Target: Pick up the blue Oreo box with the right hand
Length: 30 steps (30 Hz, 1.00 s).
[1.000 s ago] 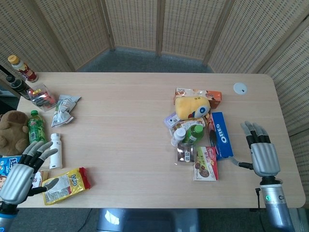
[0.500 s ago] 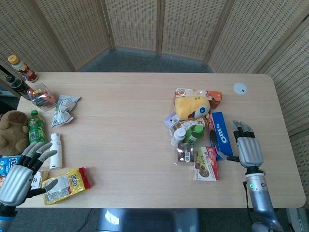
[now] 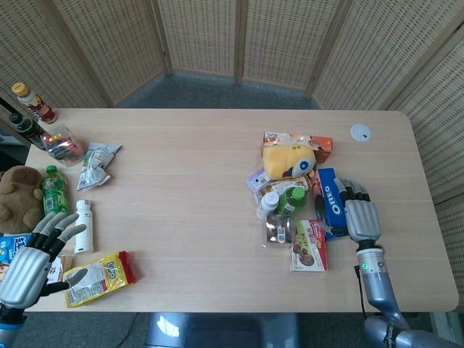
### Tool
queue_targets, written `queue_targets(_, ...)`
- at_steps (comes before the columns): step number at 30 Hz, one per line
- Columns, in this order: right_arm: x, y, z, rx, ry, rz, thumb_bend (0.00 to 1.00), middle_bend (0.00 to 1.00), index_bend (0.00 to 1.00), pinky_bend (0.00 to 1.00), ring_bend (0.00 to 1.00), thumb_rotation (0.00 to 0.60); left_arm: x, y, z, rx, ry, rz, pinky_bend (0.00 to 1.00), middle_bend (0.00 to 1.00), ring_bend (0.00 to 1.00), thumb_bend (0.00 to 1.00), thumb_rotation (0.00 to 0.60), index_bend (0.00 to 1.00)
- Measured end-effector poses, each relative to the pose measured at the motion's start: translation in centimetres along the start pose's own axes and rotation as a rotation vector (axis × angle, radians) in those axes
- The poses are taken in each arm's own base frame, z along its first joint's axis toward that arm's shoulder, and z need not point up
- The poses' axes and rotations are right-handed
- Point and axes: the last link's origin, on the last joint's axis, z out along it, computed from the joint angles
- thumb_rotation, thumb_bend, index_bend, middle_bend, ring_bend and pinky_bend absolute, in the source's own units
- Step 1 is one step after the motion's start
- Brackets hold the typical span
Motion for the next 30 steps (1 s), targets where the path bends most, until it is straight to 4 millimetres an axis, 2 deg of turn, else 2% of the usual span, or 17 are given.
queue_targets(10, -1.2, 1.9, 1.5, -0.064, -0.038, 0.017, 0.11, 0.00, 0.00, 0.00, 0.00, 0.451, 0.0, 0.1, 0.0, 0.005, -0.005, 0.009, 0.00, 0.13, 0.00, 0.24, 0.600, 0.20)
queue_targets(22, -2.5, 2.7, 3.0, -0.103, -0.100, 0.031, 0.11, 0.00, 0.00, 0.00, 0.00, 0.450, 0.1, 0.3, 0.0, 0.007, -0.004, 0.022, 0.00, 0.12, 0.00, 0.24, 0.600, 0.20)
queue_targets(24, -2.6, 2.8, 3.2, -0.108, -0.109, 0.036, 0.11, 0.00, 0.00, 0.04, 0.00, 0.449, 0.1, 0.2, 0.0, 0.009, -0.003, 0.022, 0.00, 0.12, 0.00, 0.24, 0.600, 0.20)
queue_targets(27, -2.7, 3.0, 3.4, -0.113, -0.112, 0.047, 0.11, 0.00, 0.00, 0.23, 0.02, 0.477, 0.2, 0.2, 0.0, 0.009, -0.002, 0.022, 0.00, 0.12, 0.00, 0.24, 0.600, 0.20)
queue_targets(30, -2.6, 3.1, 3.5, -0.105, -0.104, 0.055, 0.11, 0.02, 0.00, 0.41, 0.20, 0.546, 0.2, 0.2, 0.0, 0.010, 0.002, 0.026, 0.00, 0.12, 0.00, 0.24, 0.600, 0.20)
